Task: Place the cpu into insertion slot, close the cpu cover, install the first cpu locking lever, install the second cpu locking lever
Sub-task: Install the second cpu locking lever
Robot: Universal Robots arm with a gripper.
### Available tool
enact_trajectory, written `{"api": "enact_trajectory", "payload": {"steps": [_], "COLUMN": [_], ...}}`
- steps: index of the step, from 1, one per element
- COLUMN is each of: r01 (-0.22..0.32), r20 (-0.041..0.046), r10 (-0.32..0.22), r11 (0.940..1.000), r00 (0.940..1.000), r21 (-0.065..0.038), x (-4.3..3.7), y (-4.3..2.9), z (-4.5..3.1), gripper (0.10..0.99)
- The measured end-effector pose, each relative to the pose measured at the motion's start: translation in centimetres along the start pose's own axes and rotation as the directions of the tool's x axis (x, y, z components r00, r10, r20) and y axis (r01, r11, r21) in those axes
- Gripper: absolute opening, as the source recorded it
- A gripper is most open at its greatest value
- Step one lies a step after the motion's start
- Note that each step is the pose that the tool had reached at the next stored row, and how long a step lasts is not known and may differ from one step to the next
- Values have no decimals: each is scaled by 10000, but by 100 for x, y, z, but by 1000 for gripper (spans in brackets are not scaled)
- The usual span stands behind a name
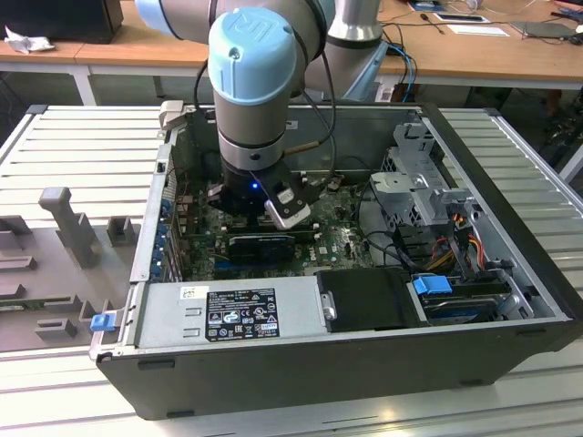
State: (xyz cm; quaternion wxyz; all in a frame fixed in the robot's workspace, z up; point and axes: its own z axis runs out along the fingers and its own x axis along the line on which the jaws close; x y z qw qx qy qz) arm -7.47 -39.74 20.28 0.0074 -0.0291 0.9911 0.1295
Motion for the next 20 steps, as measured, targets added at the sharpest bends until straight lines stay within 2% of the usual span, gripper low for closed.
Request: {"api": "enact_trajectory", "payload": {"steps": [1,2,3,6,9,10,18,20], "r01": [-2,-1,-2,-4,-4,-2,-3,-2], "r20": [7,15,19,27,35,35,34,36], "r10": [2,2,2,5,6,4,5,4], "r11": [10000,9997,9995,9992,9983,9983,9984,9984], "r00": [10000,10000,10000,10000,10000,10000,10000,10000], "r21": [-95,-255,-323,-409,-581,-587,-558,-560], "x": [3,6,7,10,25,28,26,25], "y": [-12,-20,-26,-39,-47,-48,-6,-5], "z": [15,23,32,56,74,73,-86,-89], "gripper": [106,106,106,106,106,106,106,106]}}
